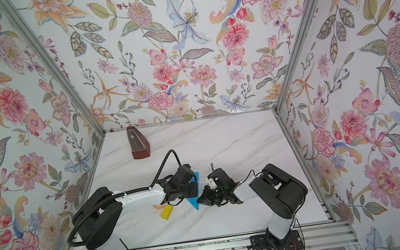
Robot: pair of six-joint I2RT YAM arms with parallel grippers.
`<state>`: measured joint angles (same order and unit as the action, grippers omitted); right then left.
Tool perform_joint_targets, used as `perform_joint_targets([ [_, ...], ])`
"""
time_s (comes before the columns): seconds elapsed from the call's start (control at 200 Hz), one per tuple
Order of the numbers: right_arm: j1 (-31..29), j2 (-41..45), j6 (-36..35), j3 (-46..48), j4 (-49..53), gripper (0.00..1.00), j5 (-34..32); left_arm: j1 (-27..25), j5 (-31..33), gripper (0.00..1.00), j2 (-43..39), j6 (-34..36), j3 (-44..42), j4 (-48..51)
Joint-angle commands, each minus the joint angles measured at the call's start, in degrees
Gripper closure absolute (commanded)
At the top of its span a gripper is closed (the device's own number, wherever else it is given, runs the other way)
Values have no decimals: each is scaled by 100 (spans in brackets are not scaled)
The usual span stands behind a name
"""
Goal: Fold a paper plane with a square sheet of paper (fold left side to right side)
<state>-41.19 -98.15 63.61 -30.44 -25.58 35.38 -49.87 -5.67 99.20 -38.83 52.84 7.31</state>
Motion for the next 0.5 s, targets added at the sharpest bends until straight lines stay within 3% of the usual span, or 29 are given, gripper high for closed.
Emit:
perform_joint_targets([
  [0.0,-64,-286,-89,187,1106,100,-496,66,-72,99,176,-2,-63,-98],
  [0.495,3,-51,-348,33,1678,98,-573,229,-128,100,442,-265,-569,-635],
])
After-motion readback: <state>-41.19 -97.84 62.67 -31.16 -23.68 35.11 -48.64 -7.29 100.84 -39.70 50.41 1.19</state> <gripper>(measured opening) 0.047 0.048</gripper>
